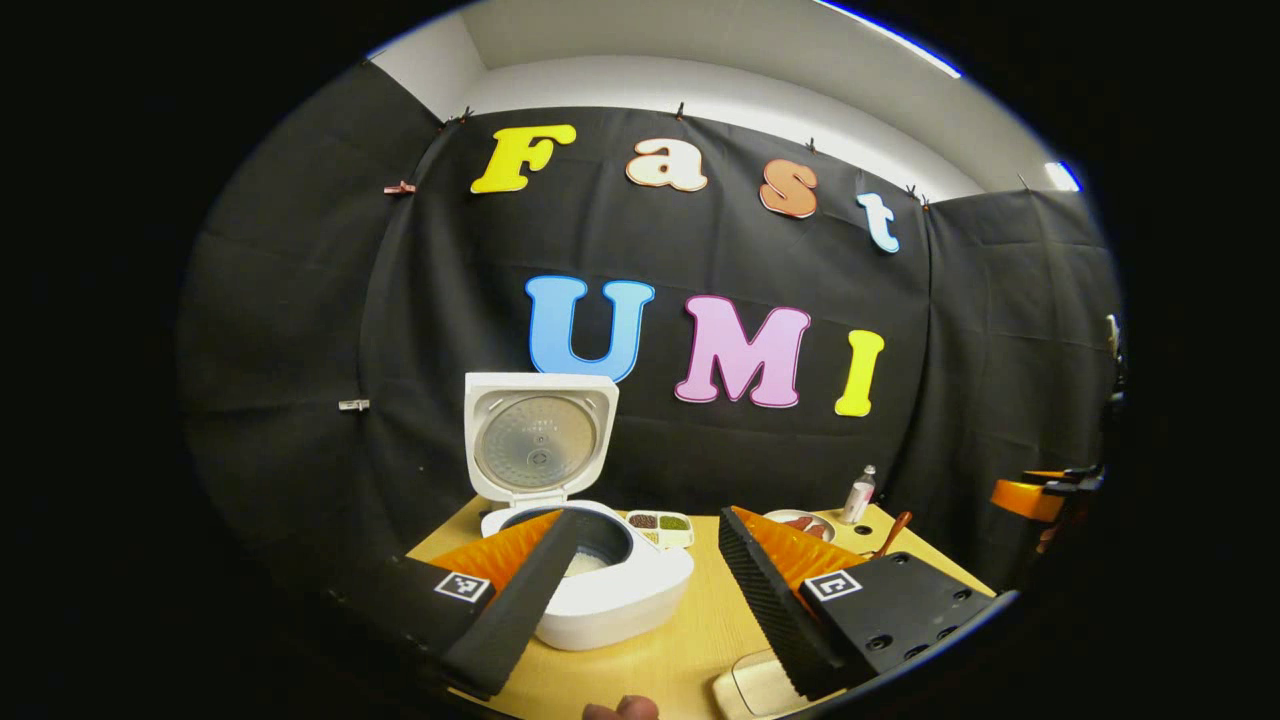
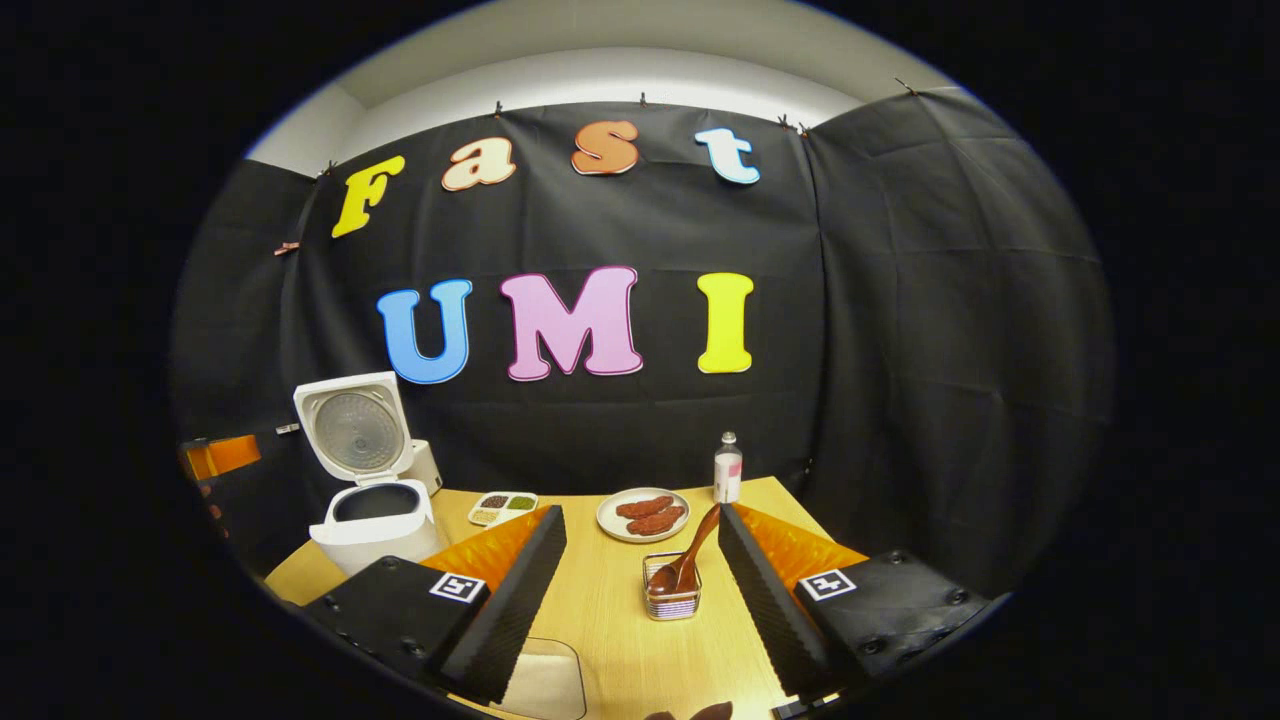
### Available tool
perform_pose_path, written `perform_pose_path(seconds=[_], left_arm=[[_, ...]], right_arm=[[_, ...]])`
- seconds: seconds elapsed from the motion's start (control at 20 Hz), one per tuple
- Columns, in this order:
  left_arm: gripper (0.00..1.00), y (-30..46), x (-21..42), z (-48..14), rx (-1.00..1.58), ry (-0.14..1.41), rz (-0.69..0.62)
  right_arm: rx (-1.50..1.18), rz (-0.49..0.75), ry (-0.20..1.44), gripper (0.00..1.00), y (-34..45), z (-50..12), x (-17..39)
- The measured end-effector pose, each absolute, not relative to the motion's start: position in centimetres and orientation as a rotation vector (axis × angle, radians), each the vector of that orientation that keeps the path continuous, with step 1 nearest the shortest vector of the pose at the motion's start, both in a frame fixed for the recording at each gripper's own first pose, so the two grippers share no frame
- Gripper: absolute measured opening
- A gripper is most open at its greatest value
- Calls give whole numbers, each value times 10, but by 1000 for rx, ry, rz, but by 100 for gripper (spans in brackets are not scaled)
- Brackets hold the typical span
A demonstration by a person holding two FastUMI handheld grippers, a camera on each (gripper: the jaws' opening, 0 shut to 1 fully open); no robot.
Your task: Close the left gripper, press the button to open the rice cooker; take a wooden spoon from the chopstick holder with the right hand, scoop a spoonful of rice and pour it into the rice cooker, then put the wooden spoon back into the chopstick holder.
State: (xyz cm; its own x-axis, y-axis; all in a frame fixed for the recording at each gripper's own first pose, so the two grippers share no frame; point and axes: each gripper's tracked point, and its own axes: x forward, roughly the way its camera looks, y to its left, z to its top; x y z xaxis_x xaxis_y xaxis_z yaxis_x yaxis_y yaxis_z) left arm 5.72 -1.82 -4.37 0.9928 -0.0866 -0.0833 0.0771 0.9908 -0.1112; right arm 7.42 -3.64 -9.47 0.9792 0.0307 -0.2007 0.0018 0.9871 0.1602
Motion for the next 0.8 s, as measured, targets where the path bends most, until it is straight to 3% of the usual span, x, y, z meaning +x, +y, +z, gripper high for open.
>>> perform_pose_path(seconds=[0.8], left_arm=[[98,-63,-13,-84,-55,231,52]], right_arm=[[314,93,559,96,-70,-312,242]])
